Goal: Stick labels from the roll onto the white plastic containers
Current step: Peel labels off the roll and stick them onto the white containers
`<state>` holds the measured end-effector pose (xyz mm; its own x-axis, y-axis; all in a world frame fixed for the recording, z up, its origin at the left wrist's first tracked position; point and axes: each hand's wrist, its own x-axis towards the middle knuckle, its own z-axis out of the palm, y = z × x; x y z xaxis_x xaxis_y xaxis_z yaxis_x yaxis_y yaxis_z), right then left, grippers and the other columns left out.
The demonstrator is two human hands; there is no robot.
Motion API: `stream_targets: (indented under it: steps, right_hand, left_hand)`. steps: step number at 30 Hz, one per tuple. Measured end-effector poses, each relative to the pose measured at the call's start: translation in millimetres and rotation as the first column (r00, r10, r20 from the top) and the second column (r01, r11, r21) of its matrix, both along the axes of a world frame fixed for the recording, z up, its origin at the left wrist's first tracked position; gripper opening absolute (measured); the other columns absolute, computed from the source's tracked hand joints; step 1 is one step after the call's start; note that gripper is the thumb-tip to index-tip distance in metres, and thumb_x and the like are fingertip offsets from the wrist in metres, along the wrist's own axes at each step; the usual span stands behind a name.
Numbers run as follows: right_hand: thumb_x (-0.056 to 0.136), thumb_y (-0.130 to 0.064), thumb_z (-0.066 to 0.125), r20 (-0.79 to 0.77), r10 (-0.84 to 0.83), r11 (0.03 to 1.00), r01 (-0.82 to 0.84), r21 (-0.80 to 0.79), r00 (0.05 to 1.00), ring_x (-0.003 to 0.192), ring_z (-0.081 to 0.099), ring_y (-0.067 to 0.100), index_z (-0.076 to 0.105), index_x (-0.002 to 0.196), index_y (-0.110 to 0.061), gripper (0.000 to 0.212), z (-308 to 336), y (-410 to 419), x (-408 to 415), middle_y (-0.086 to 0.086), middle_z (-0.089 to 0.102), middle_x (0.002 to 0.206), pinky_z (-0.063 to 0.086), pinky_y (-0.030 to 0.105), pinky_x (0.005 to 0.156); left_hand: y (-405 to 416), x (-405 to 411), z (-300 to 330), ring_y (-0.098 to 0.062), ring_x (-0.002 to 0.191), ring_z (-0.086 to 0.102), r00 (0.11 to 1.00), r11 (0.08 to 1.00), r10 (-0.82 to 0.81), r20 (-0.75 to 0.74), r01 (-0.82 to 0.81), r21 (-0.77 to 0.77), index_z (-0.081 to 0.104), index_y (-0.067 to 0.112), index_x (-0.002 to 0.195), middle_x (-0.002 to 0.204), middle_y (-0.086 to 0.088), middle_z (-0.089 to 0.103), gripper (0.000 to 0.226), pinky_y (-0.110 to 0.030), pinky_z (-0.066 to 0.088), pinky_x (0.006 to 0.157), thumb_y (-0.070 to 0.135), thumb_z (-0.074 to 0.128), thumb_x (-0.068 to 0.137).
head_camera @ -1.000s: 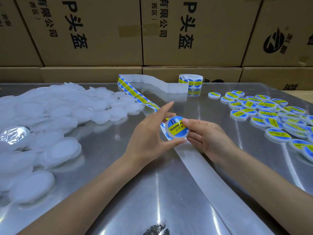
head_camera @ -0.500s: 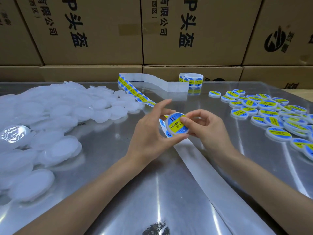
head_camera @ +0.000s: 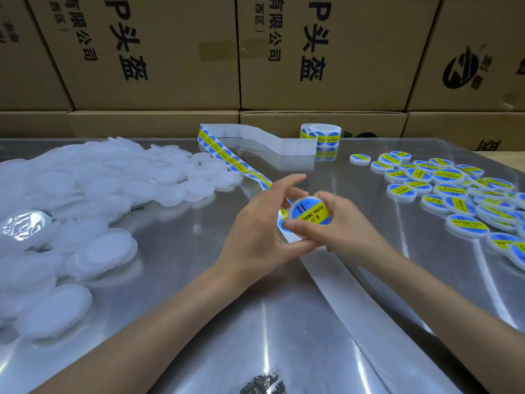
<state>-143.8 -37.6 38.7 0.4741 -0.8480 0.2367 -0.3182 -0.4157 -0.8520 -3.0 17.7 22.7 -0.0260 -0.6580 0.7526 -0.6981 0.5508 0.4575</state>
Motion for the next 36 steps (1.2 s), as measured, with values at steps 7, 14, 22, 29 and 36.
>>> stream_targets:
  steps: [7, 14, 22, 29, 36]
  right_hand:
    - [0.099, -0.042, 0.034, 0.163, -0.023, 0.998, 0.012, 0.067, 0.986, 0.030, 0.039, 0.003, 0.063, 0.059, -0.018, 0.054, 5, 6, 1, -0.006, 0.046, 0.036, 0.030, 0.013, 0.033]
    - [0.093, -0.058, 0.038, 0.356, -0.243, 0.869, 0.040, 0.493, 0.902, 0.030, 0.035, 0.012, 0.057, 0.061, -0.016, 0.056, 6, 8, 4, -0.001, 0.046, 0.039, 0.030, 0.016, 0.034]
    - [0.098, -0.042, 0.042, 0.445, -0.226, 0.792, -0.102, 0.602, 0.867, 0.030, 0.030, 0.010, 0.062, 0.080, -0.012, 0.040, 2, 3, 5, 0.000, 0.040, 0.037, 0.029, 0.016, 0.033]
    - [0.097, -0.037, 0.047, 0.358, -0.174, 0.831, -0.058, 0.553, 0.917, 0.038, 0.044, 0.007, 0.058, 0.073, -0.012, 0.036, -7, -5, 1, -0.002, 0.052, 0.046, 0.035, 0.016, 0.036]
    - [0.092, -0.021, 0.057, 0.051, -0.251, 0.959, 0.241, 0.151, 0.967, 0.068, 0.055, 0.014, 0.064, 0.086, -0.012, 0.013, -17, -28, -13, 0.003, 0.063, 0.074, 0.044, 0.028, 0.066]
  left_hand:
    - [3, -7, 4, -0.003, 0.097, 0.058, 0.999, 0.999, -0.035, -0.015, 0.035, 0.003, 0.045, 0.013, 0.134, 0.110, 0.011, 0.062, 0.083, -0.017, 0.044, 0.089, 0.035, 0.085, 0.065]
    - [1, -8, 1, -0.030, 0.123, 0.053, 0.929, 0.996, 0.055, 0.365, -0.024, -0.090, 0.060, 0.002, 0.123, 0.130, -0.011, 0.058, 0.050, -0.045, 0.040, 0.104, 0.031, 0.063, 0.083]
    - [-1, -6, -4, -0.032, 0.112, 0.061, 0.948, 0.985, 0.027, 0.317, 0.029, -0.170, 0.068, 0.001, 0.110, 0.118, -0.013, 0.065, 0.031, -0.046, 0.052, 0.091, 0.003, 0.068, 0.080]
    - [-1, 1, -6, -0.021, 0.098, 0.069, 0.944, 0.974, 0.024, 0.329, 0.052, -0.220, 0.076, 0.008, 0.095, 0.101, -0.003, 0.073, 0.023, -0.032, 0.056, 0.082, -0.003, 0.068, 0.076]
    - [2, 26, 6, -0.020, 0.099, 0.062, 0.842, 0.888, 0.295, 0.451, -0.416, 0.195, 0.069, 0.029, 0.106, 0.105, 0.008, 0.069, 0.019, -0.032, 0.049, 0.073, 0.034, 0.058, 0.091]
